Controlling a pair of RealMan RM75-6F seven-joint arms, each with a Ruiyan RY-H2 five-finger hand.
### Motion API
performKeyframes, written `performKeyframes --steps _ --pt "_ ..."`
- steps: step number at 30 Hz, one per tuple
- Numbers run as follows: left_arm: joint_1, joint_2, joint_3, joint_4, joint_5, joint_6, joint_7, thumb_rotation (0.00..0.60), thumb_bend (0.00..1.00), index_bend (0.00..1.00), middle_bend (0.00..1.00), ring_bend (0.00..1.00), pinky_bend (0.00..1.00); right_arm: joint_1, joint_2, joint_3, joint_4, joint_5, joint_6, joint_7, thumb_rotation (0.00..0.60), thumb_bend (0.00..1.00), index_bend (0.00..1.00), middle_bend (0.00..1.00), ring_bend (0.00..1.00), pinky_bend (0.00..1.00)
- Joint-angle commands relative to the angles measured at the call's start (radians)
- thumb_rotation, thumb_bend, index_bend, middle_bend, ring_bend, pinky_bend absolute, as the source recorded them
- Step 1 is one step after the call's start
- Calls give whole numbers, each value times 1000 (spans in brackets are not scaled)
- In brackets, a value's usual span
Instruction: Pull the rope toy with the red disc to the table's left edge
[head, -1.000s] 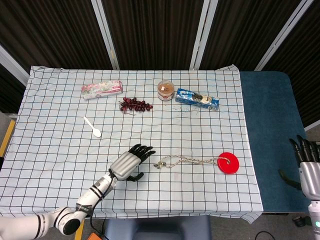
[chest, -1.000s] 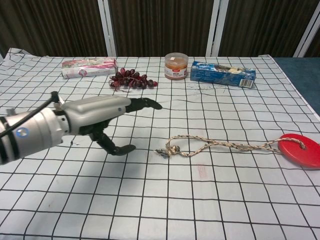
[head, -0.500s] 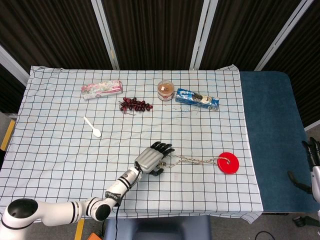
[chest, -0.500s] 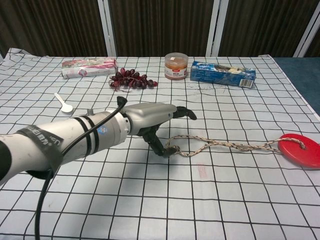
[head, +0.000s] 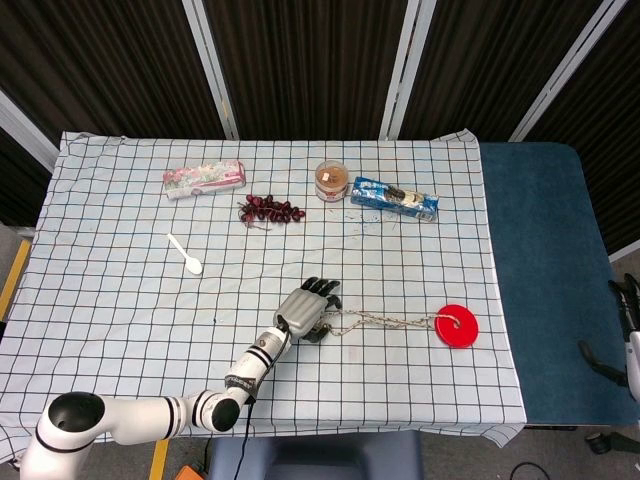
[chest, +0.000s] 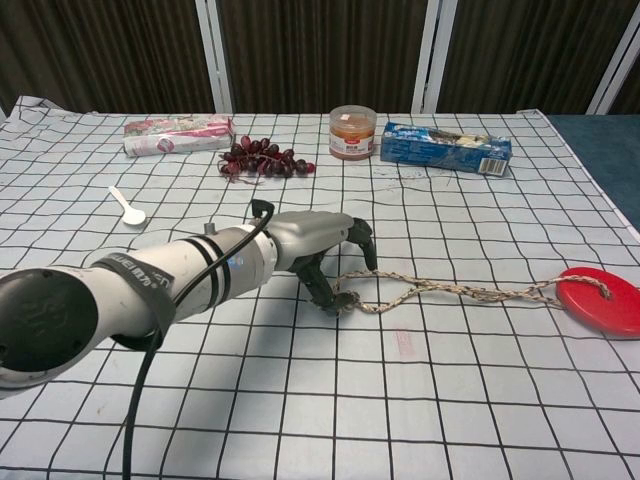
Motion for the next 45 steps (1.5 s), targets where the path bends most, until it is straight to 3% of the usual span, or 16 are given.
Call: performKeyframes --steps 1,12,20,24,32,35,39,45 --pt "-7 -10 6 14 -8 11 3 600 396 321 51 0 45 0 -1 0 2 0 -1 1 600 374 0 0 0 0" --pt "-3 -27 19 18 12 62 -12 600 426 619 147 0 87 0 -8 6 17 2 -4 12 600 374 0 0 0 0" --pt "24 4 31 -48 19 124 -2 600 638 871 232 3 100 2 -8 4 11 -3 -9 0 600 374 0 0 0 0" --pt "44 32 43 -80 20 148 4 600 683 910 244 11 104 3 -8 3 6 -5 -10 -5 600 374 0 0 0 0" --pt "320 426 192 -357 143 433 -57 600 710 916 257 22 109 10 -13 6 -5 -4 -20 -21 600 374 0 0 0 0" --pt "410 540 239 -379 209 532 -101 600 709 917 263 28 115 17 -23 7 0 -4 -28 -20 600 374 0 0 0 0" --pt "504 648 249 -349 222 610 -189 600 703 916 263 28 116 26 -33 2 0 -18 -36 -25 600 375 0 0 0 0" --pt "596 751 209 -277 160 646 -288 600 681 914 261 20 120 36 -35 1 -9 -31 -40 -40 600 374 0 0 0 0"
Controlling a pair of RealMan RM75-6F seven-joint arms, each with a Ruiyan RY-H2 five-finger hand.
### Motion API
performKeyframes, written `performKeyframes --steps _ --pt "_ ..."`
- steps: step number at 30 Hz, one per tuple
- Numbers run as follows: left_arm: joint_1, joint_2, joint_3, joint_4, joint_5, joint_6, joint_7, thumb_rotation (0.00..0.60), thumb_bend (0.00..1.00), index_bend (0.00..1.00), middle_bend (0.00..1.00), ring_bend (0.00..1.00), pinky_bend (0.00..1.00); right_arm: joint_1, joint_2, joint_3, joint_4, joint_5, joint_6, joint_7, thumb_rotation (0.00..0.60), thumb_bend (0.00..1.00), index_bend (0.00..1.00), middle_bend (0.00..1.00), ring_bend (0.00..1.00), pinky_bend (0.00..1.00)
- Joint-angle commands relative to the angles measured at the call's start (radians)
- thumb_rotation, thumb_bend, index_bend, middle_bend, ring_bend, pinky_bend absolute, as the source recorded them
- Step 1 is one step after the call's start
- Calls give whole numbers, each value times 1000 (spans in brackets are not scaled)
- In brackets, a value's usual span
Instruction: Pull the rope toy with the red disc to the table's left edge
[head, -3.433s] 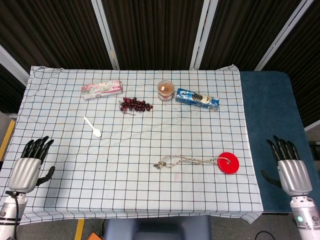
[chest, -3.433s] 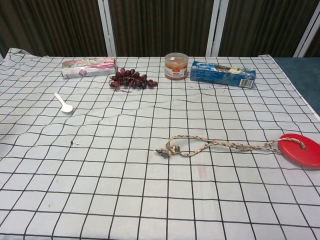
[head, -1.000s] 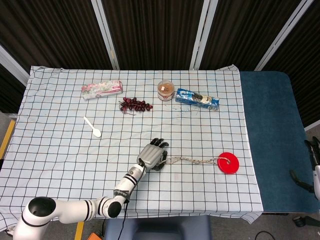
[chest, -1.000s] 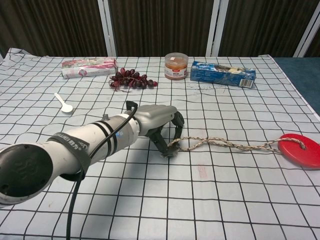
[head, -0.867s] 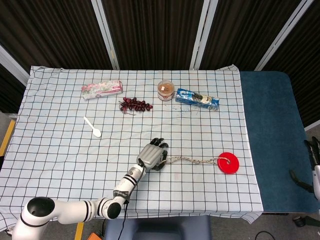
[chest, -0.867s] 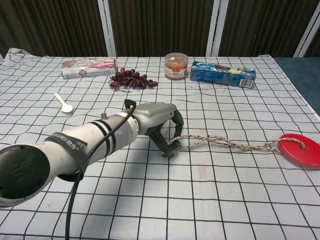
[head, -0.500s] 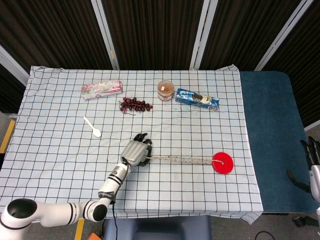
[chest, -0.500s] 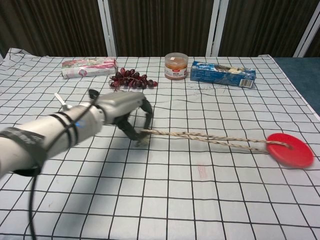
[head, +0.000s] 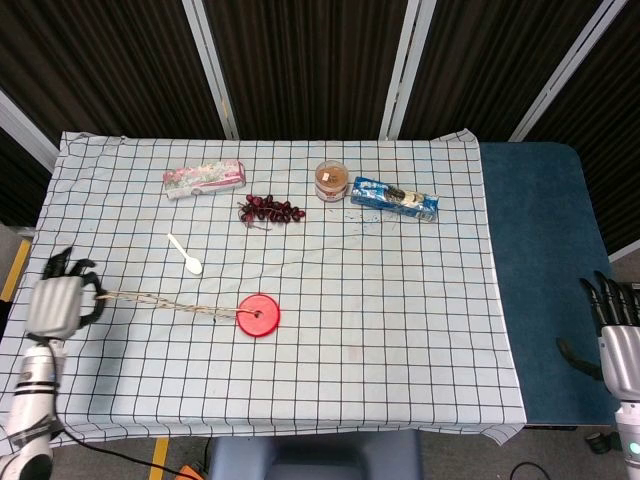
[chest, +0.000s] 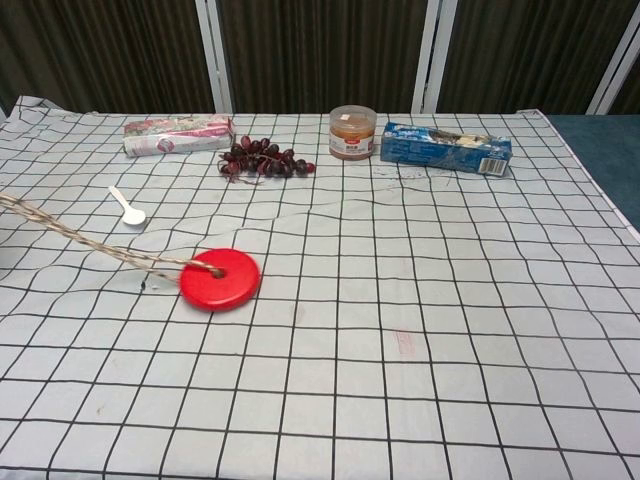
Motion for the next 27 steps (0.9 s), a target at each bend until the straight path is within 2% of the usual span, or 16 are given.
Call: performKeyframes --steps 1,9,12,19,24,25,26,27 --pt "49 46 -30 64 -45 32 -35 600 681 914 261 20 120 3 1 1 -6 -4 0 -4 600 374 0 0 0 0" --pt "73 -46 -181 254 -175 180 79 600 712 917 320 68 144 7 2 -5 -14 -12 -2 -15 600 374 0 0 0 0" --pt "73 -45 -207 247 -179 155 61 600 713 917 321 69 144 6 3 -4 -14 -10 -2 -14 600 374 0 0 0 0" --pt "73 -32 -179 147 -61 87 -13 600 692 915 319 62 143 10 0 -5 -15 -4 -10 -16 600 374 0 0 0 0" --pt "68 -35 -133 76 66 55 -54 600 659 907 307 54 140 10 0 -8 -19 -4 -13 -16 600 374 0 0 0 0" --pt "66 -25 -118 59 74 26 -53 600 637 855 282 41 130 10 0 -8 -19 -3 -14 -16 600 374 0 0 0 0" --pt "59 9 -89 26 69 -49 -41 600 591 710 222 24 101 9 0 -9 -19 -2 -14 -16 600 374 0 0 0 0" --pt "49 47 -69 -9 47 -125 -27 600 536 500 147 11 66 8 0 -9 -19 -3 -13 -15 600 374 0 0 0 0"
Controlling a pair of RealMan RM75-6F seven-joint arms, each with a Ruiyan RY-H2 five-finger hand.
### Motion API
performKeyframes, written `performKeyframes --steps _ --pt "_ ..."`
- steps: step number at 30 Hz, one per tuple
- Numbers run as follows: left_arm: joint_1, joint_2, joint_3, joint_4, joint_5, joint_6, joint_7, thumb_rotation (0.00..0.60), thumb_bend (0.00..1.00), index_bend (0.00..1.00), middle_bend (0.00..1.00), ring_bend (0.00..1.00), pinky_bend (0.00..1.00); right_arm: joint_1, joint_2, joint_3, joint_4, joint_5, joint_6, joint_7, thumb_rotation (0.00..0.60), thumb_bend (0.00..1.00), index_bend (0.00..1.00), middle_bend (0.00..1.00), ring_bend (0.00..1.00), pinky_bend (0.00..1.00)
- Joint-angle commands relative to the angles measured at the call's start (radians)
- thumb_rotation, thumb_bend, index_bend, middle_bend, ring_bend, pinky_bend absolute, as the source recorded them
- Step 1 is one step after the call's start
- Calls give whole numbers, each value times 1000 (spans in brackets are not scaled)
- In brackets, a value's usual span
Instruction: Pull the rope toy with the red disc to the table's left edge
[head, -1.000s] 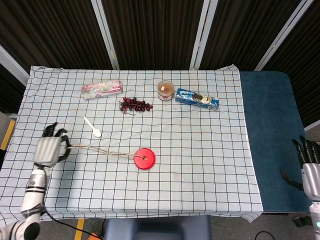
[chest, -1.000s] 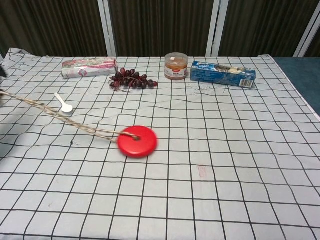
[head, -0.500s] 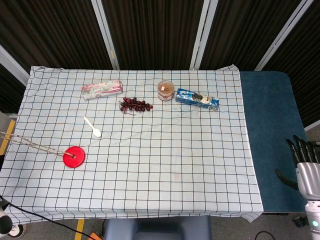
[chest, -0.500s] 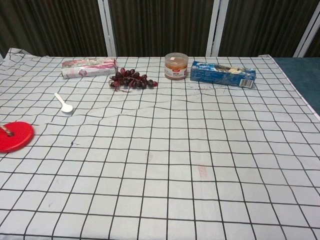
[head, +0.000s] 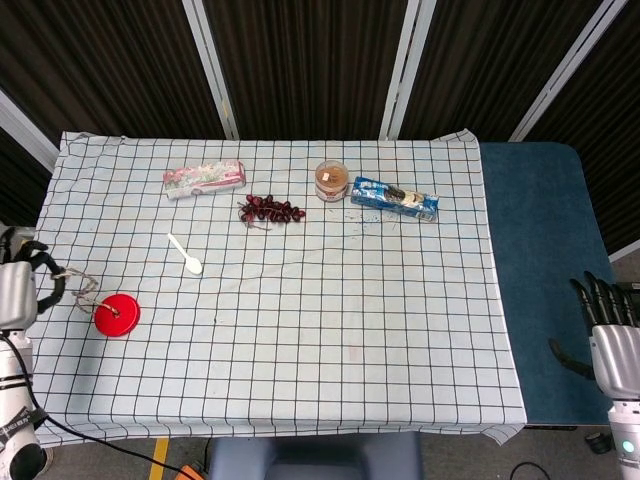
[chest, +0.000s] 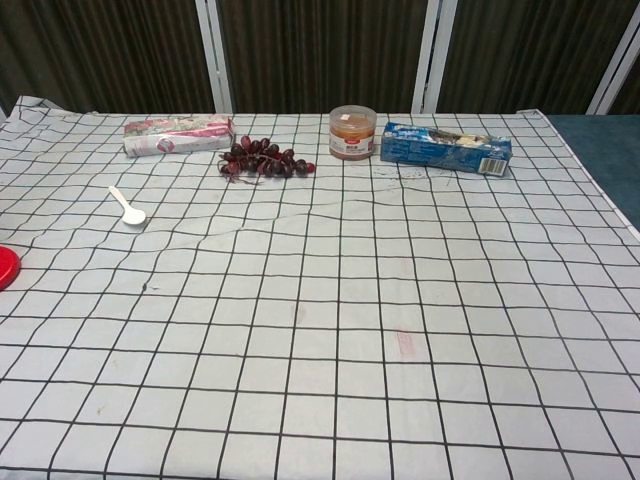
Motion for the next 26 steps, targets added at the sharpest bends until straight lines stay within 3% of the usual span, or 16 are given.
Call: performKeyframes --steps 1,2,3,8,17,20,23,26 --pt "-35 122 80 -141 -52 -263 22 600 466 248 66 0 29 -1 1 -1 0 0 2 2 600 374 0 0 0 0" --pt "-44 145 76 -164 -78 -303 15 600 416 66 12 0 4 -2 1 -1 0 0 4 4 600 374 0 0 0 0" --pt "-49 161 74 -177 -97 -328 11 600 392 2 0 0 0 -3 1 0 1 0 5 6 600 374 0 0 0 0" --pt "-43 198 76 -198 -104 -345 2 600 346 0 0 0 0 -6 3 1 5 2 10 14 600 374 0 0 0 0" --pt "16 261 118 -251 75 -288 -98 600 318 0 0 0 0 -9 -5 -4 5 -6 16 20 600 374 0 0 0 0" --pt "61 245 125 -225 191 -184 -175 600 313 0 0 0 0 -18 -4 -6 -11 -11 34 20 600 374 0 0 0 0" --pt "110 200 148 -137 291 -66 -161 600 323 0 0 0 0 -24 -7 -6 -15 -11 44 15 600 374 0 0 0 0" --pt "143 169 167 -89 319 -25 -170 600 325 0 0 0 0 -29 -10 -7 -14 -6 47 16 600 374 0 0 0 0"
